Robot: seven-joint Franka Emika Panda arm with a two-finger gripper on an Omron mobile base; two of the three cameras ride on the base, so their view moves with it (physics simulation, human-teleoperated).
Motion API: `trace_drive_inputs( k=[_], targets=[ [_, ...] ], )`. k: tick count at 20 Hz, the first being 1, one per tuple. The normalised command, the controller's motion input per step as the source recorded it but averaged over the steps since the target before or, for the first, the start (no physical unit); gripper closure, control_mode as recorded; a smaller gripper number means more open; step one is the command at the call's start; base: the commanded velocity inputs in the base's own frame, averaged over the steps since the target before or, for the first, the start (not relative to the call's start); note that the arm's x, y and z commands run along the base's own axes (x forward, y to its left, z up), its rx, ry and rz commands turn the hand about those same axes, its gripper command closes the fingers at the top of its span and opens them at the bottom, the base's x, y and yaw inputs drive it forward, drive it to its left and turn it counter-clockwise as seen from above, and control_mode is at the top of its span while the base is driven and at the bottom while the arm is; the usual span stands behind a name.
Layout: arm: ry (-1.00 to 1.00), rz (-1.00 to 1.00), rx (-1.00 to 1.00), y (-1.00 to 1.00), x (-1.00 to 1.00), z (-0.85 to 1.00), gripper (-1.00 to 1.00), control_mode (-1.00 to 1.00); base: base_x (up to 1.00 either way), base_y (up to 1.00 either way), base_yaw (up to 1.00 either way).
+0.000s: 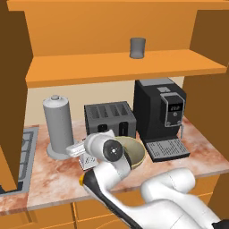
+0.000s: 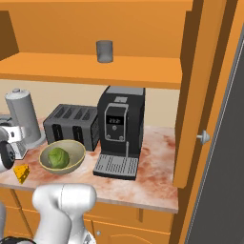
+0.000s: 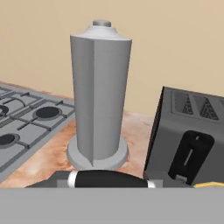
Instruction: Pick the cheese from the fridge and the cheese grater from the cabinet and place them next to the salad bowl.
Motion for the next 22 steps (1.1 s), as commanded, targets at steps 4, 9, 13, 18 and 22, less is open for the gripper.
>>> trace_drive_inputs(
  k=[4, 9, 13, 18, 22],
  targets=[
    [0.01, 0.00, 0.00, 0.02, 0.12, -0.01, 1.00, -1.00, 0.00, 0.00, 0.00],
    [0.07, 0.00, 0.00, 0.09, 0.36, -0.07, 1.00, -1.00, 0.00, 0.00, 0.00],
    [0.07, 0.00, 0.00, 0.18, 0.35, -0.06, 1.00, -1.00, 0.00, 0.00, 0.00],
    [0.00, 0.00, 0.00, 0.28, 0.18, -0.24, 1.00, -1.00, 0.00, 0.00, 0.00],
    [0.00, 0.00, 0.00, 0.32, 0.00, -0.49, 1.00, -1.00, 0.00, 0.00, 0.00]
  ],
)
